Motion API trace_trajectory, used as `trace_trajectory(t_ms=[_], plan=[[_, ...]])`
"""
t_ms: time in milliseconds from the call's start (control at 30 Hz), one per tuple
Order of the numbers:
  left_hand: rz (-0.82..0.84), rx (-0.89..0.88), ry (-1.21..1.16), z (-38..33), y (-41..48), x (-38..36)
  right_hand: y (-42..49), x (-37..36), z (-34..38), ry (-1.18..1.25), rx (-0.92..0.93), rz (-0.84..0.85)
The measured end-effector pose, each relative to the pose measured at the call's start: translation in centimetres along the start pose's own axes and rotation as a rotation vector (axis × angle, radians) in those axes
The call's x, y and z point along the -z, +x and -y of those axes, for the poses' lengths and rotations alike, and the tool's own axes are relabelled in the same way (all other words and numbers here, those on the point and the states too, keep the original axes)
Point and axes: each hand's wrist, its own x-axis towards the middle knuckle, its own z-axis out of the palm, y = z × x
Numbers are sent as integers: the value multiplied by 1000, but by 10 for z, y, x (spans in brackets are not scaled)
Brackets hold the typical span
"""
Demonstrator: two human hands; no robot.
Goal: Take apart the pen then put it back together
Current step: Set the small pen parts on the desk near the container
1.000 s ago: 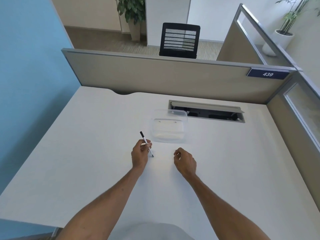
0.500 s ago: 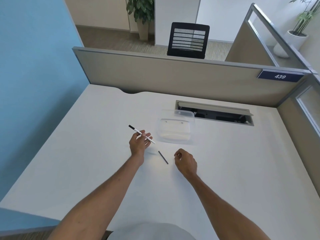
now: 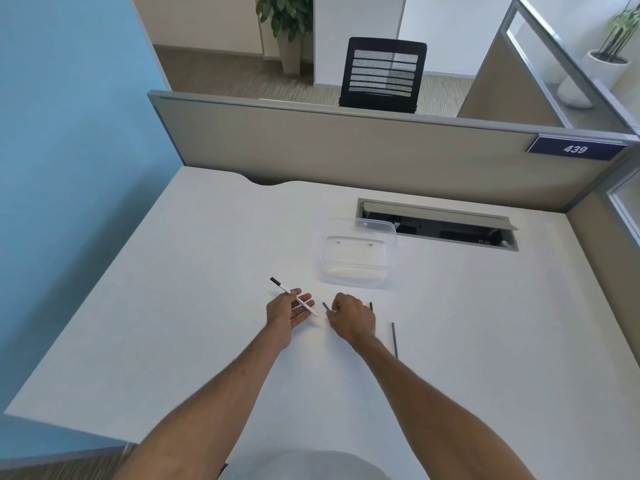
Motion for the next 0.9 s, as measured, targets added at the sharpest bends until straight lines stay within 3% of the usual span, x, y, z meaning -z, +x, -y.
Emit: trace_trajectory(t_ms=[300,767,900], plan=[[41,64,13,3,7,2,6,-10,7,-50,-50,-16],[54,68,-29,3,27,-17,51,60,44,327,-138,-237],[49,79,-31,-2,34,-22,83,78,53,354,-191,-222]])
